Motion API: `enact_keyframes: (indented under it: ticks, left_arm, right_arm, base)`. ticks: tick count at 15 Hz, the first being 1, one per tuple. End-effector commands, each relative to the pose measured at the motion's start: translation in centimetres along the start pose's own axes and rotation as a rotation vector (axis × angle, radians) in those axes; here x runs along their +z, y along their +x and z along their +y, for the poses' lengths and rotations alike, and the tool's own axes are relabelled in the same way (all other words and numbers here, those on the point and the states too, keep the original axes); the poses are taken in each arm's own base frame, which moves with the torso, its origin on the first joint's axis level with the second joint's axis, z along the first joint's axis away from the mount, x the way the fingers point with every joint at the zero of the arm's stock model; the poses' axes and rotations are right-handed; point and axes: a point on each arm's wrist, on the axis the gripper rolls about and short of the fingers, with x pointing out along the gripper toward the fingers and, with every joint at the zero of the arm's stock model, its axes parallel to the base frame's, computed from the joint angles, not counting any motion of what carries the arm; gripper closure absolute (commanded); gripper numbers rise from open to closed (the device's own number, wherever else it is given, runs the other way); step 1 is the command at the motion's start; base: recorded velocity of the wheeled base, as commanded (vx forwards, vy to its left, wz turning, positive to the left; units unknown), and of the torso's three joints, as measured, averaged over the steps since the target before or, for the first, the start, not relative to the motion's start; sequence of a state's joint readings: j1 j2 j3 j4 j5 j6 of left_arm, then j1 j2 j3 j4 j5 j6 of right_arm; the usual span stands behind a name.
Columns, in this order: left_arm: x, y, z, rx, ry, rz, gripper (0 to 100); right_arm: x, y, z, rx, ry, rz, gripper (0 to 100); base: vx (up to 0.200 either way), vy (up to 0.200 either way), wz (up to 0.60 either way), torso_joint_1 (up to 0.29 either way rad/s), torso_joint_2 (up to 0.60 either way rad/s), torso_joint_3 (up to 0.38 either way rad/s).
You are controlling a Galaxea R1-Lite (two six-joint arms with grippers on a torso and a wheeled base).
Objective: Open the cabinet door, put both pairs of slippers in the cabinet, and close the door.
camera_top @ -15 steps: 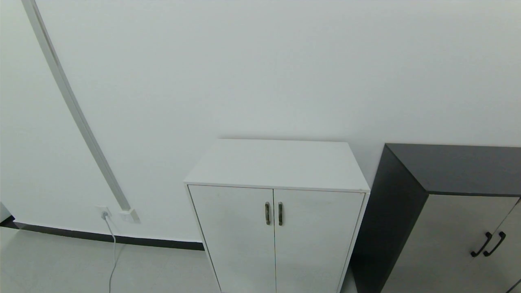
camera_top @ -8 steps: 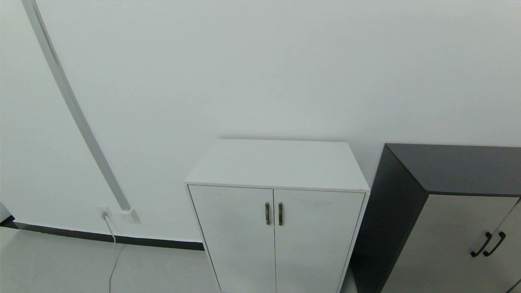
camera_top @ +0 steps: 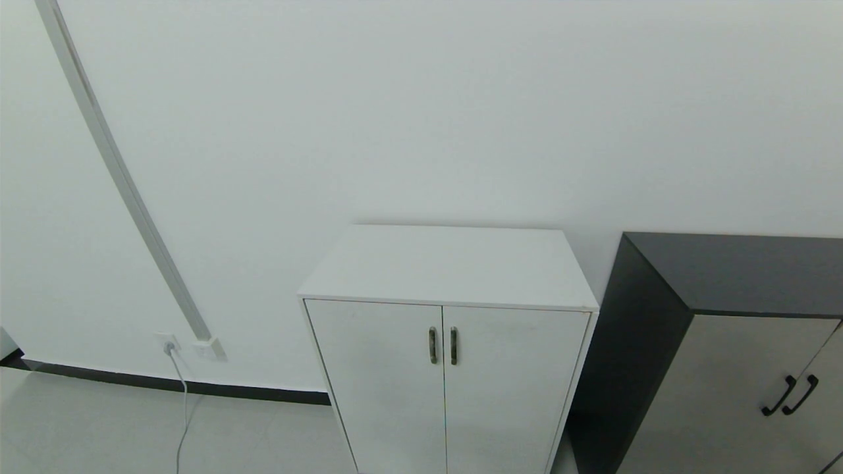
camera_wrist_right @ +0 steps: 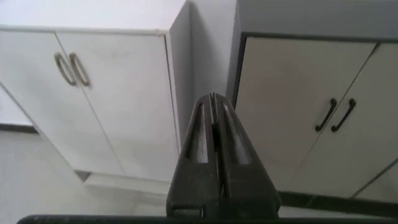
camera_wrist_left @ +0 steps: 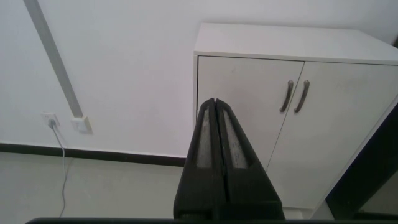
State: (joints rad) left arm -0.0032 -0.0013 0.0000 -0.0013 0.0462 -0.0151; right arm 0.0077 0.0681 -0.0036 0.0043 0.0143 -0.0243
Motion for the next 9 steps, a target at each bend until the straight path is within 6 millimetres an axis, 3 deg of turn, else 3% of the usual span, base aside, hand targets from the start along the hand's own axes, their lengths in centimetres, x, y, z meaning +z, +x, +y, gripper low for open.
enact_keyframes:
  ticks: [1, 9]
  left_arm:
    - [0.01, 0.01, 0.0, 0.002, 0.0, 0.001, 100]
    - [0.01, 0.01, 0.0, 0.002, 0.003, 0.001, 100]
  right_arm:
    - [-0.19, -0.49, 0.02, -0.017, 0.013, -0.065, 100]
    - [-0.14, -0.49, -0.09, -0.065, 0.101, -0.075, 100]
  base:
    - [0.0, 0.0, 0.0, 0.0, 0.0, 0.0]
    - [0.0, 0.0, 0.0, 0.0, 0.0, 0.0]
